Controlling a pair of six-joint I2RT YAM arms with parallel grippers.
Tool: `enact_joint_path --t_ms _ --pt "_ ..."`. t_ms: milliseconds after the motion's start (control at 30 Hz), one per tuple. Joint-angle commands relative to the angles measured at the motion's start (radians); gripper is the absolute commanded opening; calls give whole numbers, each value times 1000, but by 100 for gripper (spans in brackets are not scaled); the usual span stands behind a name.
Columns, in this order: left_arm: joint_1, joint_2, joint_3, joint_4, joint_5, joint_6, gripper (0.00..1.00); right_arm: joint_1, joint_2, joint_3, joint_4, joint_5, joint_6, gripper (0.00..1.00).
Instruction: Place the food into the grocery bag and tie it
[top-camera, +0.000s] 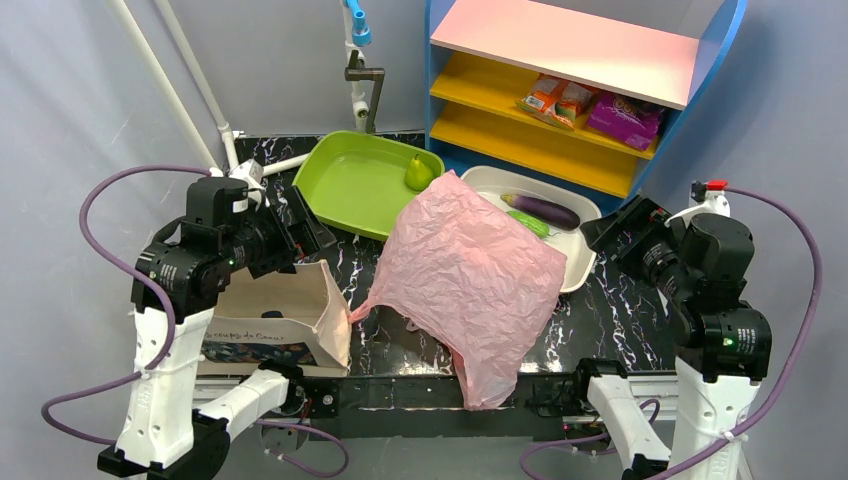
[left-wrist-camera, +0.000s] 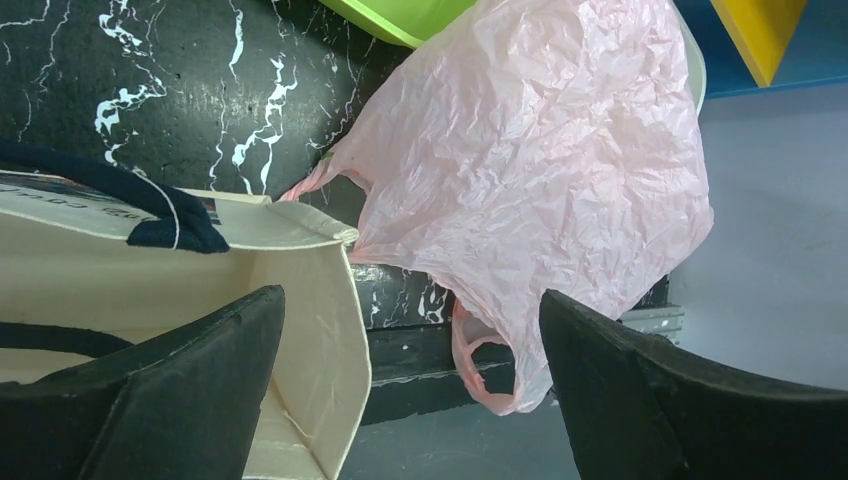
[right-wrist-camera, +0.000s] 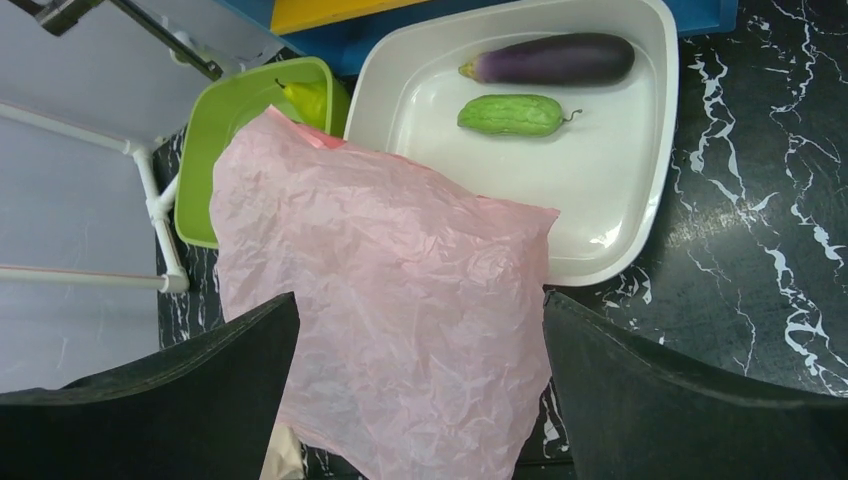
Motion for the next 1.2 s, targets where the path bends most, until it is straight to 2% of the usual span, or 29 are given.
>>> enact_joint_path --t_ms 0,100,333,467,567,633,767,1000,1167 --pt "-3 -8 -29 23 1 -39 100 -3 20 39 -39 -74 -87 98" --pt "-19 -6 -51 22 -14 -39 100 -3 15 27 -43 -110 -128 98" --pt "-21 -19 -107 53 101 25 99 6 54 52 -76 -214 -211 98" --pt "-20 -11 -109 86 143 20 100 94 86 62 -109 -144 -231 98" --pt "-19 2 -114 99 172 17 100 274 166 78 -174 42 -232 98" --pt "-20 4 -123 103 181 13 100 462 236 112 -217 202 -227 98" --pt "-19 -7 -131 97 169 17 99 773 342 200 -220 416 -197 98" --pt "-21 -19 -127 80 142 39 99 1219 545 251 -203 634 -163 98" --pt "-21 -37 -114 54 99 52 99 1374 633 207 -85 662 -167 98"
